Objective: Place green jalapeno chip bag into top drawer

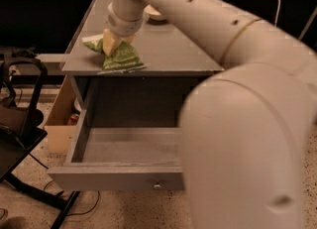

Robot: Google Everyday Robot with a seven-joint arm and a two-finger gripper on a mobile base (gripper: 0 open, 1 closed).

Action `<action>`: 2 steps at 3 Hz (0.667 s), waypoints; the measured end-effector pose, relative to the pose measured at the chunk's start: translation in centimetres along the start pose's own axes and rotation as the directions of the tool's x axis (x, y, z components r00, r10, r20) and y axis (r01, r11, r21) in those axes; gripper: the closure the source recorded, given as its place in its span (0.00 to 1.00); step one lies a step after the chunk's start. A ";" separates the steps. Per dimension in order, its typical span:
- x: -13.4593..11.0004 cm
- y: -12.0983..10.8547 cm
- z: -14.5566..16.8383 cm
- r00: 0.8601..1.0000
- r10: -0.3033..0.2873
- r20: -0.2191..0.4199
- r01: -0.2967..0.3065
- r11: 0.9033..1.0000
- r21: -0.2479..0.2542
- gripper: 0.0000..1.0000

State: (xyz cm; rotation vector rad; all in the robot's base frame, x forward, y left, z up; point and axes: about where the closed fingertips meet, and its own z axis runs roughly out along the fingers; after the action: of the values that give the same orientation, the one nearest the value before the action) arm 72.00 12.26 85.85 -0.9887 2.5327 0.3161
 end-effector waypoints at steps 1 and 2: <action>4.8 -0.7 -7.0 0.990 0.093 0.110 -0.093 0.996 -0.005 1.00; 12.6 -1.2 -9.7 0.981 0.167 0.100 -0.167 0.986 -0.015 1.00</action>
Offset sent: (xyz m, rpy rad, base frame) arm -0.2115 -0.2232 -0.0629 0.0466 0.1649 -0.2466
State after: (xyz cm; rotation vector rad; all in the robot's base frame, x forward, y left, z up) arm 61.65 0.48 88.80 -0.7437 2.5280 0.4127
